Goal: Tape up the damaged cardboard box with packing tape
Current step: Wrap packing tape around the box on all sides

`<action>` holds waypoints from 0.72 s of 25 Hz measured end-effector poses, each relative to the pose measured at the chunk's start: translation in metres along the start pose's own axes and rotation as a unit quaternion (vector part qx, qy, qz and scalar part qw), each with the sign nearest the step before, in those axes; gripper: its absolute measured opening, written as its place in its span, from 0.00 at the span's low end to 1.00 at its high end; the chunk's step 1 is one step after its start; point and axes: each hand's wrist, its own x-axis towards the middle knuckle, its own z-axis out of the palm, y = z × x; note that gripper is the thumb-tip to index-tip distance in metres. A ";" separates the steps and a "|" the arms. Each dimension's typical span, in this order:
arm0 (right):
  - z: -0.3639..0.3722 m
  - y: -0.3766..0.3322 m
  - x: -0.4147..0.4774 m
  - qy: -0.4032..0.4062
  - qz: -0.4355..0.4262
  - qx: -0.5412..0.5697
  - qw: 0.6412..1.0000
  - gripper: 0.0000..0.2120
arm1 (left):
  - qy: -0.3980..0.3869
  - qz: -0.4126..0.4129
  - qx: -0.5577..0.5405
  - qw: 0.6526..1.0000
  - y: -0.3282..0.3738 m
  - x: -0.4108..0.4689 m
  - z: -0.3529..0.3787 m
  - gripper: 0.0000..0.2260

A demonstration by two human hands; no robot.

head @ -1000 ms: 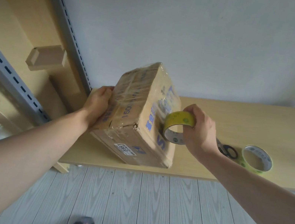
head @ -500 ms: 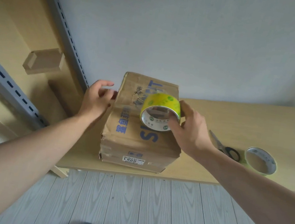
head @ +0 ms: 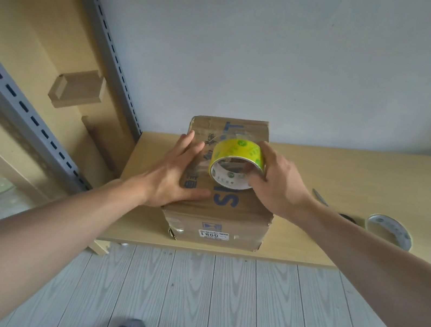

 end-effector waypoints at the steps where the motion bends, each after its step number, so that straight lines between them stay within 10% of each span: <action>1: -0.009 -0.005 0.006 -0.026 -0.011 -0.021 0.999 0.13 | -0.007 -0.008 0.007 1.000 0.001 0.000 -0.001 0.60; 10: -0.081 0.022 -0.013 -0.111 -0.020 -0.324 0.939 0.19 | -0.017 -0.025 0.027 0.999 0.004 0.000 -0.002 0.60; 18: -0.049 0.060 -0.021 -0.124 -0.005 -0.296 0.947 0.14 | -0.019 -0.017 0.014 1.000 -0.002 0.001 0.002 0.60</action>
